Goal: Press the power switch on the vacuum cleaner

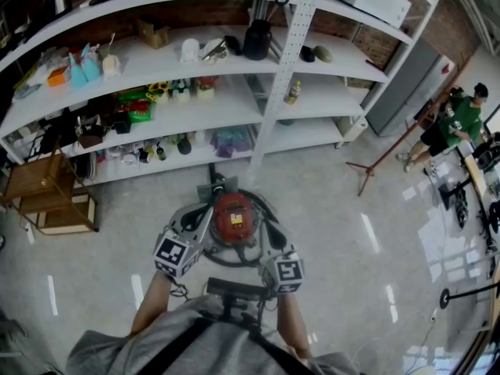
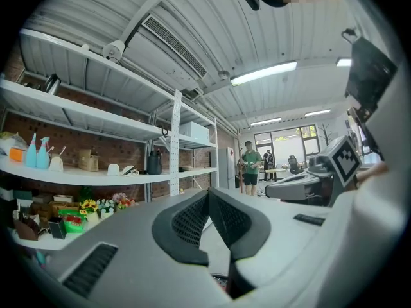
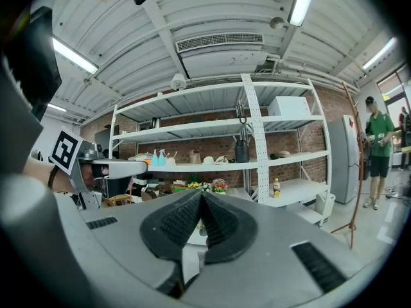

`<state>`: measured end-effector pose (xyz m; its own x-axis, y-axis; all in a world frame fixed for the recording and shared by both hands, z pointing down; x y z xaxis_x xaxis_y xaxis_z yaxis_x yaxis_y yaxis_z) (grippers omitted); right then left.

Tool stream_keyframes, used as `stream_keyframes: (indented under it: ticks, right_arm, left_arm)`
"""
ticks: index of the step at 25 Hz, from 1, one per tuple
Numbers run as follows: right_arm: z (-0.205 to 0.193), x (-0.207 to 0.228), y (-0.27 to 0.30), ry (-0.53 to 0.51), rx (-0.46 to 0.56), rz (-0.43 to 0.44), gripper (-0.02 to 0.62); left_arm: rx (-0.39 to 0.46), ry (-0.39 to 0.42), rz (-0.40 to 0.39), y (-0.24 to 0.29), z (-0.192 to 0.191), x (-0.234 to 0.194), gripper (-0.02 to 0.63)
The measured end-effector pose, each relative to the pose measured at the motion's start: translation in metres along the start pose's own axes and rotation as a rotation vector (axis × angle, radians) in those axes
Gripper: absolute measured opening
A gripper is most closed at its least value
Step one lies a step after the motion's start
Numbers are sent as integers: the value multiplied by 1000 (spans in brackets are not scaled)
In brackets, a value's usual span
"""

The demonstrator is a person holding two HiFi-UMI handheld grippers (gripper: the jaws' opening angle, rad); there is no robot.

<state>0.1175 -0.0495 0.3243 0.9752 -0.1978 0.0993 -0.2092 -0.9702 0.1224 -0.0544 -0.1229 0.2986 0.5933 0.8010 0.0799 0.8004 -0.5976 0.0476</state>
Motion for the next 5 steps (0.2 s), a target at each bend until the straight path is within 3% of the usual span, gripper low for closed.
stream_keyframes:
  ticks: [5]
  right_arm:
    - [-1,3,-3,-4,5,-4,1]
  left_arm:
    - [-10,7,2,1,4,4,8]
Point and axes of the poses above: the fingertips, and each gripper's own axes: y forward along the fingers, x to its right, z out of its top, the point moved 4 cm from there along -y, backward along the fingers, and after that the axes turned 3 degrees about y, right-handed, at the moved point
